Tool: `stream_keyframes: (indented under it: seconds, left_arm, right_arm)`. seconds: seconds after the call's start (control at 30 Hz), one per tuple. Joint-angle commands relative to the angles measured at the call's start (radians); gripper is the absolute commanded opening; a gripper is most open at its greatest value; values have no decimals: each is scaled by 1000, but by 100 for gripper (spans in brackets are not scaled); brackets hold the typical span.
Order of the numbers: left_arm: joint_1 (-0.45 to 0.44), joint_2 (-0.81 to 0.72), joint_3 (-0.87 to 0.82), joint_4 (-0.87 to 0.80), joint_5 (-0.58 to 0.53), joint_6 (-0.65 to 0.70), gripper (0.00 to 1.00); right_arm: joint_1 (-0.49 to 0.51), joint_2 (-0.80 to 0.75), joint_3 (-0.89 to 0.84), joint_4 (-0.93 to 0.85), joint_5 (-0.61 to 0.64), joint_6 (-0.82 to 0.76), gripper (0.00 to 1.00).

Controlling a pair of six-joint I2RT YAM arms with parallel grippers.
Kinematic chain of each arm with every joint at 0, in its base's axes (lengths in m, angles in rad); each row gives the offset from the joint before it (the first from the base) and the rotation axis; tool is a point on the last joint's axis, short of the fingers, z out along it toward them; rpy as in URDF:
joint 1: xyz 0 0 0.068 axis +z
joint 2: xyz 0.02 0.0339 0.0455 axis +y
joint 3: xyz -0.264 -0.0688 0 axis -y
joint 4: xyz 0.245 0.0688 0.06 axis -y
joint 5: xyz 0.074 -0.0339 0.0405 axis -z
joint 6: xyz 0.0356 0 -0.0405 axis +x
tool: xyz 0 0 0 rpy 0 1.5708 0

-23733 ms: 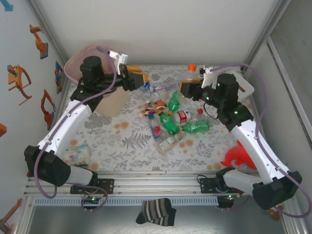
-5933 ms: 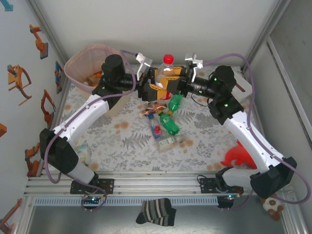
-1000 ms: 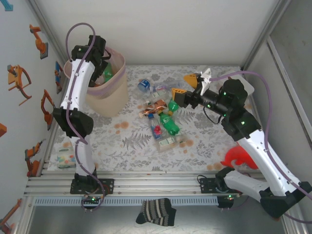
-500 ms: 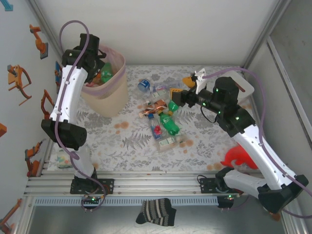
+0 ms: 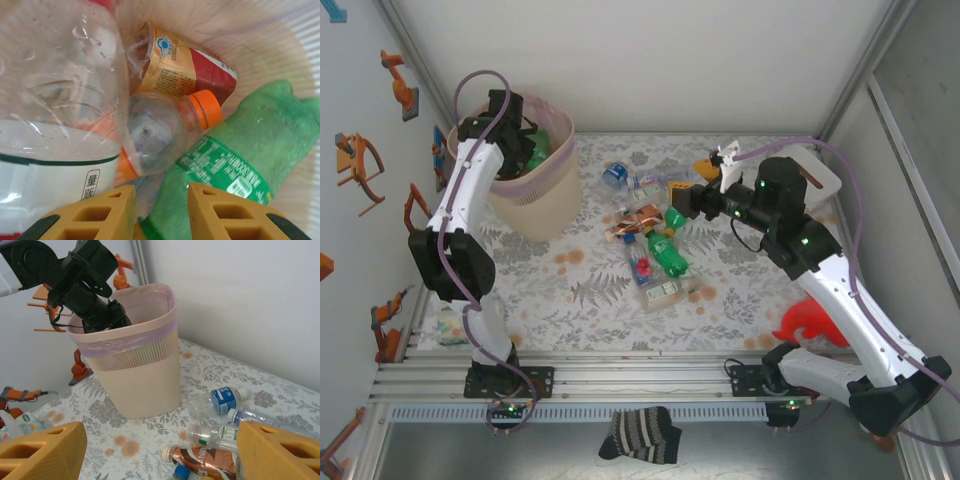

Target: Put the plastic bottles in the bin

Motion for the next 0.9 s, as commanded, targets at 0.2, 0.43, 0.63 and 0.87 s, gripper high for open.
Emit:
stream_keyframes:
  seconds: [0.2, 0.43, 0.63, 0.87]
  left_arm:
    - [29, 45, -4, -19, 75, -38, 32]
    - [25, -18, 85, 78, 125, 77, 33]
    - [20, -153, -39, 298, 231, 215, 38]
    - [20, -365, -338, 647, 410, 419, 49]
  right_arm:
    - [5, 2, 47, -40, 65, 21, 77]
    - [4, 89, 115, -217, 202, 106, 73]
    - [4, 201, 170, -356, 259, 170, 67]
    - [-6, 366, 249, -451, 382, 259, 69]
